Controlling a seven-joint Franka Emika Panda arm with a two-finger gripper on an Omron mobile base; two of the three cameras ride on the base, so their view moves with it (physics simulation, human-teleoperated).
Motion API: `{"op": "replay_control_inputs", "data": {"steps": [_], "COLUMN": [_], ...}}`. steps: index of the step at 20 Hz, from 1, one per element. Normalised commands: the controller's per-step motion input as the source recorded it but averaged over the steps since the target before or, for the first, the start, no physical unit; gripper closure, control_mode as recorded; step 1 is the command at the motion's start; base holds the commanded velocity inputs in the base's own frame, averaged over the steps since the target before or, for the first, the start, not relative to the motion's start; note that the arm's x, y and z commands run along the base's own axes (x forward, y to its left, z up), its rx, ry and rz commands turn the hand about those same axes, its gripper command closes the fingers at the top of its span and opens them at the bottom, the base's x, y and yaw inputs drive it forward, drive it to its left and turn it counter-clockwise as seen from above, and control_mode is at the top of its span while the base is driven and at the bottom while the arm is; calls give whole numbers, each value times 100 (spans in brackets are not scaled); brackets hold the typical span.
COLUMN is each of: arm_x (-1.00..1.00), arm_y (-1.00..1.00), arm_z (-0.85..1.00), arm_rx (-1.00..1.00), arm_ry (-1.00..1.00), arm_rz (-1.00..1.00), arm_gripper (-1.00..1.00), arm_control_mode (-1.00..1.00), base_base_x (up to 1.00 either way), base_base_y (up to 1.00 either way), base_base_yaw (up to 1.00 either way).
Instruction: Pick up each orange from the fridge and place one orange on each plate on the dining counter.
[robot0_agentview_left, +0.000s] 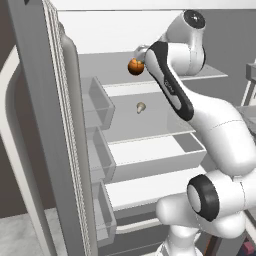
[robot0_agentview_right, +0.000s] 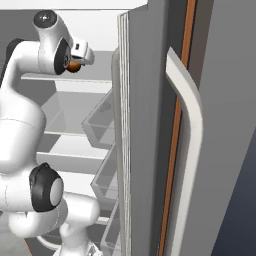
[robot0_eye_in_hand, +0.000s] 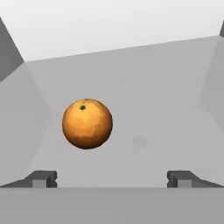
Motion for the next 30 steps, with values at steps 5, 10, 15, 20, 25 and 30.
{"op": "replay_control_inputs", "data": {"steps": [5, 10, 15, 20, 25, 30], "arm_x": [47, 37, -4, -15, 21, 20], "arm_y": [50, 21, -2, -1, -1, -1], "arm_z": [-3, -11, -3, 1, 0, 3], "arm_rx": [0, 0, 0, 0, -5, -2], "arm_ry": [-12, -1, 0, 8, 17, 5], "arm_rz": [3, 0, 0, 0, 1, 7], "arm_gripper": [-100, -100, -100, -100, -100, -100], "arm_control_mode": [-100, -100, -100, -100, -100, -100], "base_base_x": [0, 0, 0, 0, 0, 0], "base_base_y": [0, 0, 0, 0, 0, 0], "base_base_yaw": [0, 0, 0, 0, 0, 0]}}
